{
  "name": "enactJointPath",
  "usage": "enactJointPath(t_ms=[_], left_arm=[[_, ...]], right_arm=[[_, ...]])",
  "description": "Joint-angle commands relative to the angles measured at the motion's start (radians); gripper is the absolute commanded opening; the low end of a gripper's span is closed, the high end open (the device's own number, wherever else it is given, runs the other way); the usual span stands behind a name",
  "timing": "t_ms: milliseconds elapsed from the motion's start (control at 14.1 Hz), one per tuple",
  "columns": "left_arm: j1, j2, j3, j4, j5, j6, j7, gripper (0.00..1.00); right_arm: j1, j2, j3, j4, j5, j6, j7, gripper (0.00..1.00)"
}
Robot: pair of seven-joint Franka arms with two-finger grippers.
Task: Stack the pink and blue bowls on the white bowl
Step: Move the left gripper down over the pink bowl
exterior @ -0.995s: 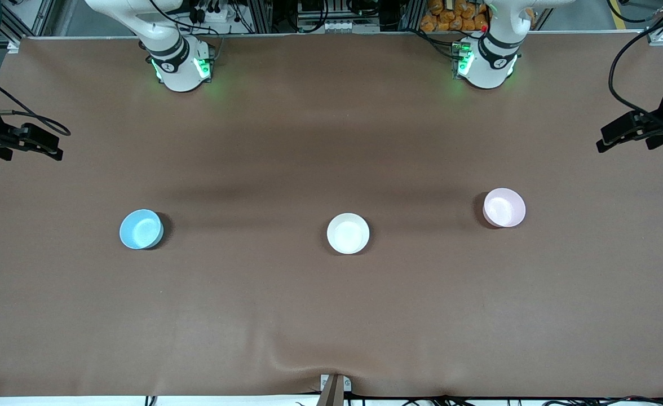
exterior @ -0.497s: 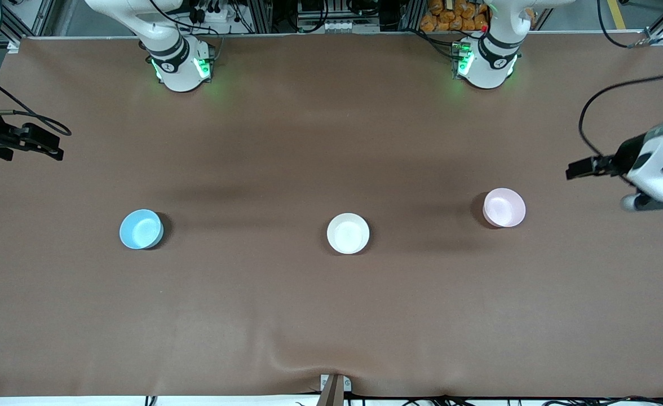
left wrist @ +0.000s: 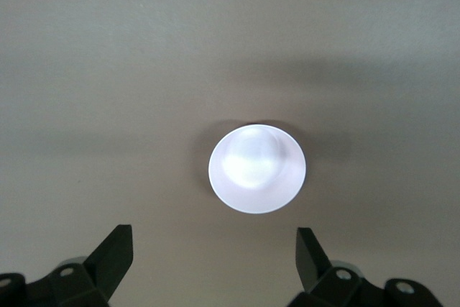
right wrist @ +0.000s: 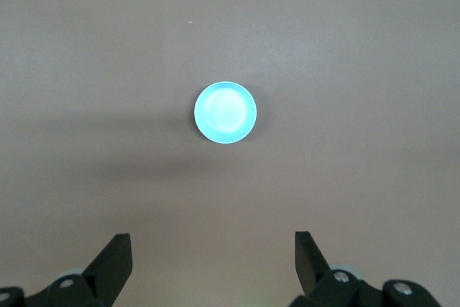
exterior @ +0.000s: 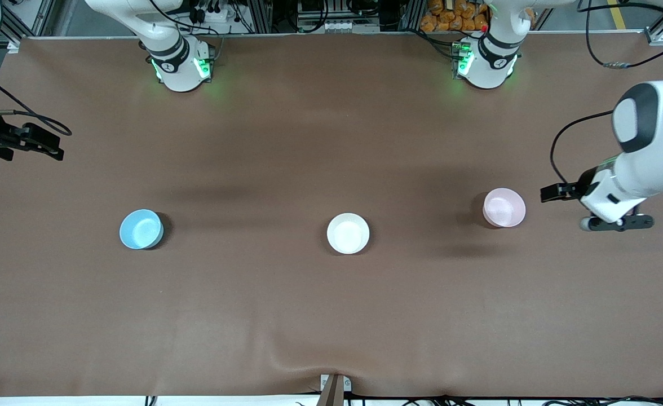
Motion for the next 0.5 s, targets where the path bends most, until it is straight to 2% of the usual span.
enactJointPath(t_ms=[0, 71, 142, 213, 284, 426], left_arm=[[0.000, -0.006, -0.006, -0.109, 0.021, 0.120, 0.019, 1.00], [0.000, 0.005, -0.006, -0.143, 0.021, 0.159, 0.030, 0.98], [-0.002, 0.011, -0.006, -0.173, 0.021, 0.196, 0.030, 0.91], [0.000, 0.017, -0.007, -0.198, 0.021, 0.226, 0.033, 0.77], [-0.003, 0.028, -0.007, -0.219, 0.021, 0.249, 0.036, 0.71], [-0.003, 0.045, -0.010, -0.256, 0.024, 0.320, 0.068, 0.67]], right_arm=[[0.005, 0.007, -0.002, 0.021, 0.009, -0.014, 0.007, 1.00], [0.005, 0.007, 0.000, 0.021, 0.009, -0.014, 0.007, 1.00], [0.005, 0.007, -0.002, 0.021, 0.009, -0.011, 0.007, 1.00], [0.005, 0.007, -0.002, 0.024, 0.009, -0.006, 0.007, 1.00], [0.003, 0.008, 0.000, 0.025, 0.011, -0.001, 0.007, 1.00], [0.005, 0.008, -0.002, 0.024, 0.011, 0.002, 0.007, 1.00]])
